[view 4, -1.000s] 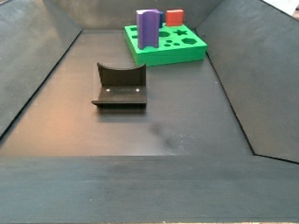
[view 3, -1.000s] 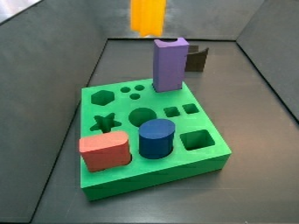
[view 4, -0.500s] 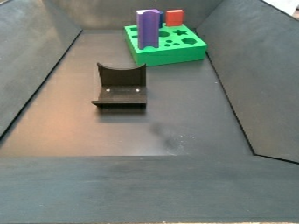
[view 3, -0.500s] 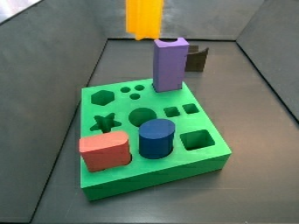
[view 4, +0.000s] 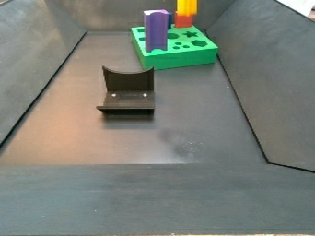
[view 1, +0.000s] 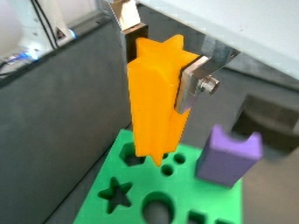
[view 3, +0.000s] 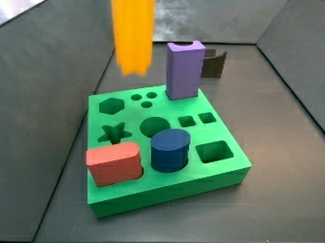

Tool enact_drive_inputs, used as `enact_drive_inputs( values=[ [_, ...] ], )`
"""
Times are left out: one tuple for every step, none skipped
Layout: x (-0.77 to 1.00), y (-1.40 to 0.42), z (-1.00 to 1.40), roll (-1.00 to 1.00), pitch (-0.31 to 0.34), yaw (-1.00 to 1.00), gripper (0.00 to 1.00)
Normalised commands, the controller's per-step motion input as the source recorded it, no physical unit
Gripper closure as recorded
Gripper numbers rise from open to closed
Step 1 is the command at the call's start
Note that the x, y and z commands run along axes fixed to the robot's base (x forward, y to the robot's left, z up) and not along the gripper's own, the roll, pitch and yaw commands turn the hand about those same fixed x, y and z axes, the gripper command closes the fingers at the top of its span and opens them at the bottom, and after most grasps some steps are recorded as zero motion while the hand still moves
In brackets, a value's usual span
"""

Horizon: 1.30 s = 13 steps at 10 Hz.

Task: Pick up the star object. Move up. Move to above the board. Insert the star object.
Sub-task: Insert the star object.

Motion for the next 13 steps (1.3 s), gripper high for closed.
enact_drive_inputs(
  values=[
    [-0.43, -0.5, -0.51, -0.19, -0.184, -0.38, 1.0],
    [-0.41, -0.45, -0.44, -0.19, -0.114, 0.0, 1.0],
    [-0.47, -0.43, -0.4, -0.21, -0.133, 0.0, 1.0],
    [-0.3, -0.22, -0.38, -0.13, -0.15, -0.67, 1.0],
    [-0.05, 0.0, -0.32, -0.09, -0.106, -0.97, 1.0],
    [-0.03, 0.0, -0.19, -0.04, -0.063, -1.0, 1.0],
    [-0.18, 0.0, 0.0, -0.01, -0.067, -0.11, 1.0],
    [-0.06, -0.01, 0.0, -0.02, -0.046, 0.0, 1.0],
    [0.0, -0.2, -0.15, -0.08, -0.056, -0.46, 1.0],
    [0.0, -0.27, -0.23, -0.03, -0.074, -0.89, 1.0],
    [0.0, -0.35, -0.24, -0.02, -0.066, -0.78, 1.0],
    [0.05, 0.0, 0.0, 0.0, 0.0, -0.06, 1.0],
    [-0.14, -0.08, -0.13, -0.08, -0.089, 0.0, 1.0]
  ],
)
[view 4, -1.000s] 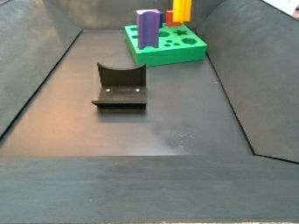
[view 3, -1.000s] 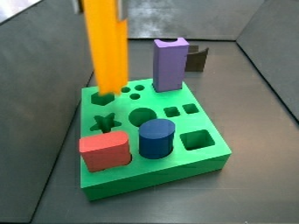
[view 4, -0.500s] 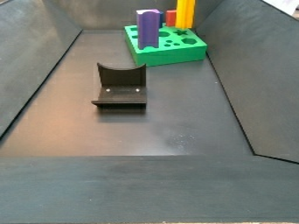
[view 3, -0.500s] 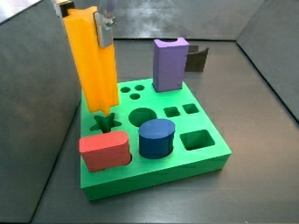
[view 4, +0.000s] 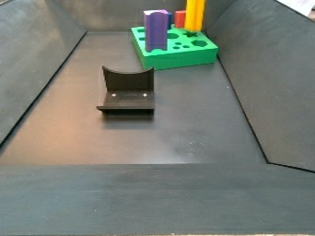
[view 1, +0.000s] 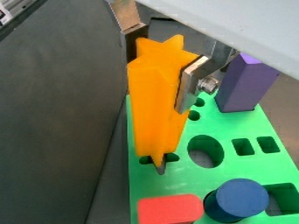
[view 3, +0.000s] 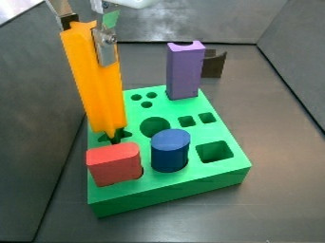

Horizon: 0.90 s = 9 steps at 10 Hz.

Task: Pick up the star object. Move up. Move to above the board. Insert the star object.
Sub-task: Insert the star object.

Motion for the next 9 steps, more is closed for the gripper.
enact_drive_inputs(
  values=[
    [0.0, -0.06, -0.35, -0.04, -0.037, -0.15, 1.0],
    [0.19, -0.03, -0.47, 0.0, 0.0, -0.39, 1.0],
    [0.18, 0.0, -0.29, 0.07, 0.0, -0.33, 1.0],
    [0.0, 0.0, -0.07, 0.0, -0.029, 0.0, 1.0],
    [0.26, 0.0, -0.26, 0.09, 0.036, -0.02, 1.0],
    [0.45, 0.0, -0.33, 0.19, 0.099, -0.01, 1.0],
    [0.44, 0.0, -0.37, 0.25, 0.116, 0.0, 1.0],
    [0.47, 0.0, -0.37, 0.15, 0.09, 0.0, 1.0],
    [0.51, -0.04, -0.41, 0.06, 0.044, 0.0, 1.0]
  ],
)
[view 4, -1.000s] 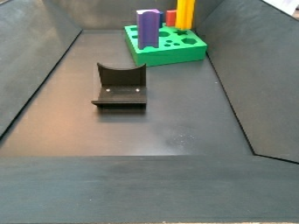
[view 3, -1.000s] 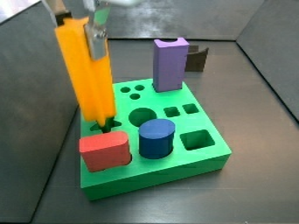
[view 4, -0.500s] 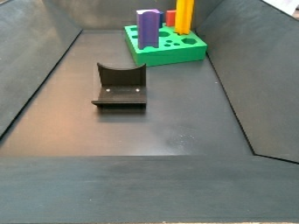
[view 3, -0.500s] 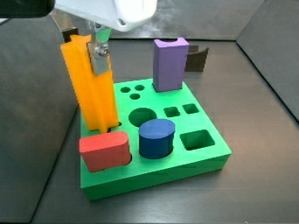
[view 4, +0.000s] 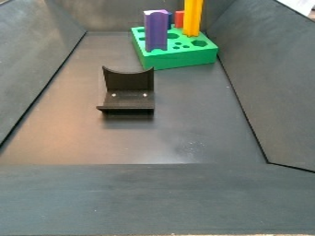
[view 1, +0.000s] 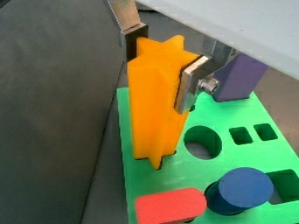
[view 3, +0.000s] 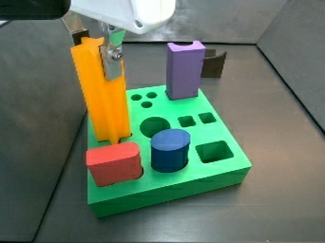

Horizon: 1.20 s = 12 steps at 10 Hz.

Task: Pick up the star object. Move up. Move to above the board. Insert the star object.
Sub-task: Insert the star object.

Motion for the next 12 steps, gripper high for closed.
enact_drive_inputs(
  values=[
    [0.55, -0.08, -0.5, 0.08, 0.023, -0.01, 1.0],
    [0.65, -0.07, -0.45, 0.11, 0.05, -0.02, 1.0],
    [0.63, -0.05, -0.43, 0.09, 0.04, -0.02, 1.0],
    [0.32, -0.07, -0.72, 0.06, -0.003, 0.0, 1.0],
    [0.22, -0.06, -0.93, 0.03, -0.069, 0.0, 1.0],
    [0.16, -0.08, -1.0, 0.08, -0.094, -0.04, 1.0],
    [0.06, -0.03, -1.0, 0.07, -0.097, -0.05, 1.0],
    [0.0, 0.0, -0.97, 0.1, -0.131, 0.0, 1.0],
    [-0.04, 0.0, -0.91, 0.13, -0.149, 0.0, 1.0],
    [-0.14, 0.0, -0.79, 0.25, -0.131, 0.0, 1.0],
    [-0.17, 0.0, -0.77, 0.29, -0.107, -0.04, 1.0],
    [-0.28, 0.0, -0.89, 0.22, -0.111, 0.0, 1.0]
  ],
)
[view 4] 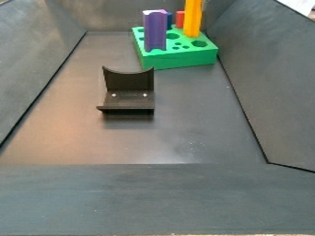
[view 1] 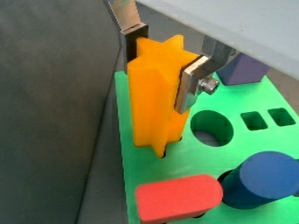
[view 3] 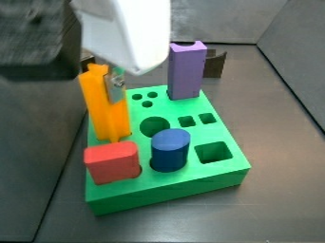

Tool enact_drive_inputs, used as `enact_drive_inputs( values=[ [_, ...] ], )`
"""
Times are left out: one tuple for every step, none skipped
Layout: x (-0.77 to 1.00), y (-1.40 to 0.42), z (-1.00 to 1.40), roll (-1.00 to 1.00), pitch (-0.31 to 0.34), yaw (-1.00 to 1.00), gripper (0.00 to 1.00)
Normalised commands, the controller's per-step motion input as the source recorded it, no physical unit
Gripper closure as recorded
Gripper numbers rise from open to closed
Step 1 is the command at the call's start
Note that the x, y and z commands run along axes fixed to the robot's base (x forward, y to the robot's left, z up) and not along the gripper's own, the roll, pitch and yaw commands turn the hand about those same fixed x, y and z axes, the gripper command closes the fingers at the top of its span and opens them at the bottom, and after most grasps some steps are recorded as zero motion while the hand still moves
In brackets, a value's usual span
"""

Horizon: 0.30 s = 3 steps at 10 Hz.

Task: Pick up the star object. Move up. Move to above the board. Insert the star object.
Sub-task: Insert the star object.

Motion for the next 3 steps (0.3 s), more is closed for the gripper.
enact_drive_inputs(
  values=[
    [-0.1, -0.05, -0.83, 0.09, -0.221, -0.03, 1.0],
    [0.0, 0.01, 0.0, -0.01, -0.024, 0.0, 1.0],
    [0.0, 0.0, 0.0, 0.0, 0.0, 0.0, 1.0]
  ],
)
